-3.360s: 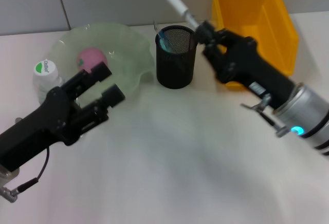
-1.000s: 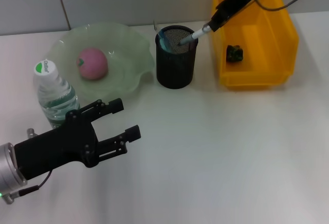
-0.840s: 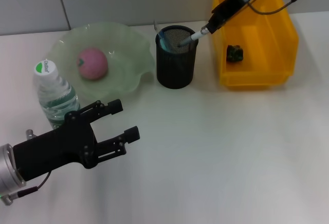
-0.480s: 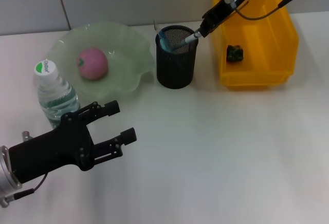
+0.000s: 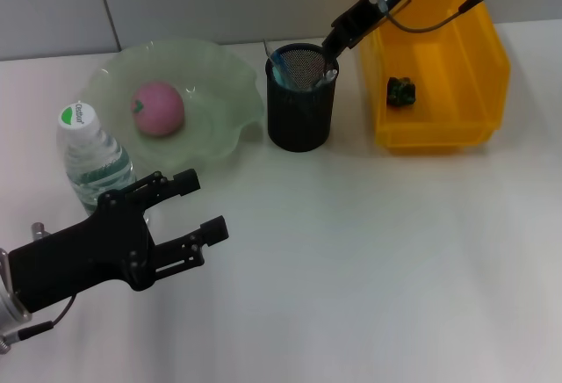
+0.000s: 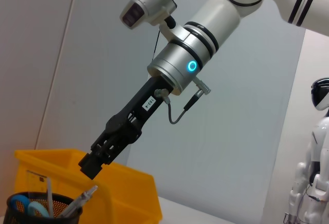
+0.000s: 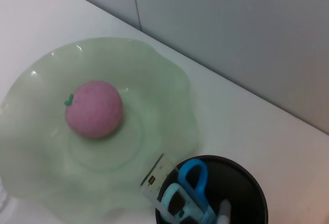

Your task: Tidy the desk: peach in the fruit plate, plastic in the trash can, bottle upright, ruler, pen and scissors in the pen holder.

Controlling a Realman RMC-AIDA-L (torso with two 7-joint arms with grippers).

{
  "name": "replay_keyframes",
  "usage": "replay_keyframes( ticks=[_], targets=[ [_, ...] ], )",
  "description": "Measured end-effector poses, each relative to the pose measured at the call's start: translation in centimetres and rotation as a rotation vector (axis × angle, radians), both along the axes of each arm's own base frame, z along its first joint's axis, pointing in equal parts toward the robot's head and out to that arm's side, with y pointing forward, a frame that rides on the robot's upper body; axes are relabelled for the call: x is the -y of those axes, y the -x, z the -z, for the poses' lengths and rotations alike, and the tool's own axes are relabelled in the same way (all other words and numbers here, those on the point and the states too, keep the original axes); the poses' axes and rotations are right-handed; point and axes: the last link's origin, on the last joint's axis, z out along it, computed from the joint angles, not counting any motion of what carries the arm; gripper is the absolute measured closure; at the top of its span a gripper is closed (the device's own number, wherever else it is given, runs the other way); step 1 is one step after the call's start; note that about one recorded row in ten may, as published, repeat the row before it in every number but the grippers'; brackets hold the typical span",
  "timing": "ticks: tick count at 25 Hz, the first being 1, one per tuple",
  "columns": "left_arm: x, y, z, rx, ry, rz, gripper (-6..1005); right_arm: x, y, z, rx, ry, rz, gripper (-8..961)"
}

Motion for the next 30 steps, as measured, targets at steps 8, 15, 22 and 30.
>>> replay_keyframes(
  ticks=[8, 15, 22, 30],
  targets=[
    [0.1, 0.0, -0.1, 0.006, 0.001, 0.004, 211, -0.1, 0.4, -0.1, -0.011, -0.027, -0.024, 385],
    [0.2, 0.0, 0.0, 0.008, 0.005, 0.0, 210, 1.4, -0.5, -0.5, -0.135, -0.084, -0.128, 345],
    [0.3, 0.1, 0.0, 0.009, 0.008, -0.004, 210, 3.4, -2.1, -2.1, -0.415, -0.108, -0.208, 311],
    [0.4, 0.1, 0.2, 0.006, 0.016, -0.003, 209, 6.2, -5.3, -2.9, -0.539, -0.072, -0.301, 256]
  ],
)
